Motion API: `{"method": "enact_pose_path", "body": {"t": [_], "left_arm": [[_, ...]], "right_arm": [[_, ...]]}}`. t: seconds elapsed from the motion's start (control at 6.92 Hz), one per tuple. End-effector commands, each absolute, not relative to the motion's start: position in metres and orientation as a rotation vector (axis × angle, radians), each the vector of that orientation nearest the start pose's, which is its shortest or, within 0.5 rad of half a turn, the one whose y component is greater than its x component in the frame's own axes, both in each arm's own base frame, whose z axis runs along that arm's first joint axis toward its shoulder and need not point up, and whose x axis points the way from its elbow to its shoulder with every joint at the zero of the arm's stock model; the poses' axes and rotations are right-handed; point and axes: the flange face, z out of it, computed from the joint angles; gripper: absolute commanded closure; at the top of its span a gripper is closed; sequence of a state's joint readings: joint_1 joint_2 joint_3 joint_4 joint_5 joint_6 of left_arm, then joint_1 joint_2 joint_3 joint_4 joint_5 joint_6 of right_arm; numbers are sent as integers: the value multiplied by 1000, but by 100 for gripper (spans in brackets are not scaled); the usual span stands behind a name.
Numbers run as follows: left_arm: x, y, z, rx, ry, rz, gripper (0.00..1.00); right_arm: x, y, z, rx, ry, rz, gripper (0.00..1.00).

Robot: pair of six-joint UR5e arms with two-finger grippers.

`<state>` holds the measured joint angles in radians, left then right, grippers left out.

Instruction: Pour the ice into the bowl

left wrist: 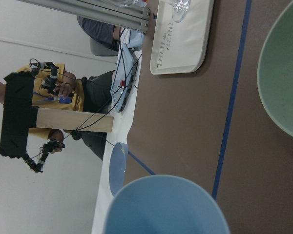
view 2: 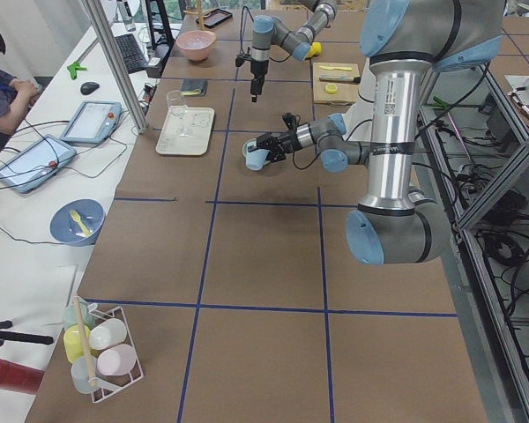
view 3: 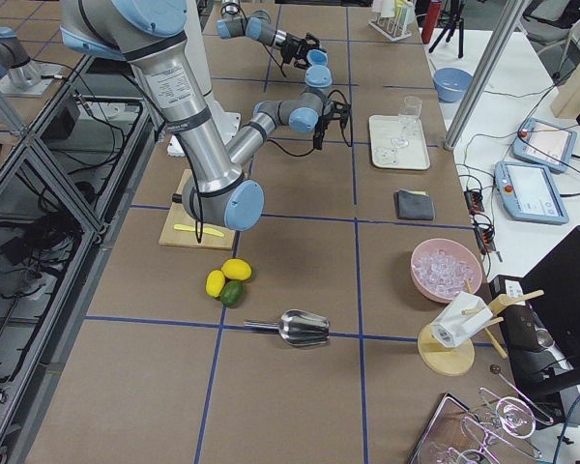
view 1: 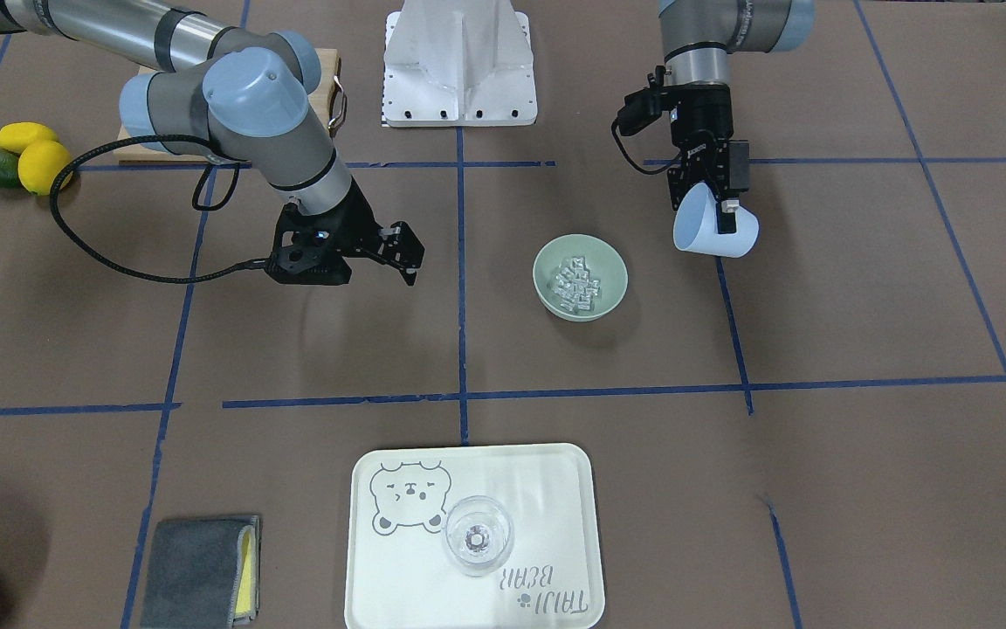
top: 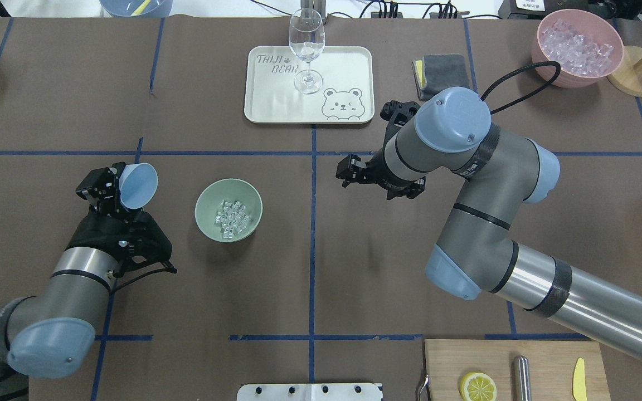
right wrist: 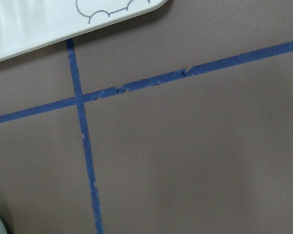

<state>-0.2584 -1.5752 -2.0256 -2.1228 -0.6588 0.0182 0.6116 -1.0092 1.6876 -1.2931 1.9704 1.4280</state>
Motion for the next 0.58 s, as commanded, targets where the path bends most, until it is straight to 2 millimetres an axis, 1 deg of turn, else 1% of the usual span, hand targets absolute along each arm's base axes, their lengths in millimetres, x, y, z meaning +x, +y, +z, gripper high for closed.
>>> {"method": "enact_pose_path", "body": {"t": [0.0, 0.14, 0.29, 0.43], "left_arm": [[322, -339, 414, 1294, 149, 569, 100], [308, -337, 450, 1237, 324, 426, 100], [290, -331, 471, 1233, 402, 351, 100], [265, -321, 504, 1221, 540, 178, 100]], "right_arm": [[-490, -458, 245, 6, -1015, 238, 0], [-490, -459, 245, 8, -1015, 239, 0], [-490, -459, 245, 8, -1015, 239, 0], [-491, -458, 242, 9, -1019, 236, 0]]}}
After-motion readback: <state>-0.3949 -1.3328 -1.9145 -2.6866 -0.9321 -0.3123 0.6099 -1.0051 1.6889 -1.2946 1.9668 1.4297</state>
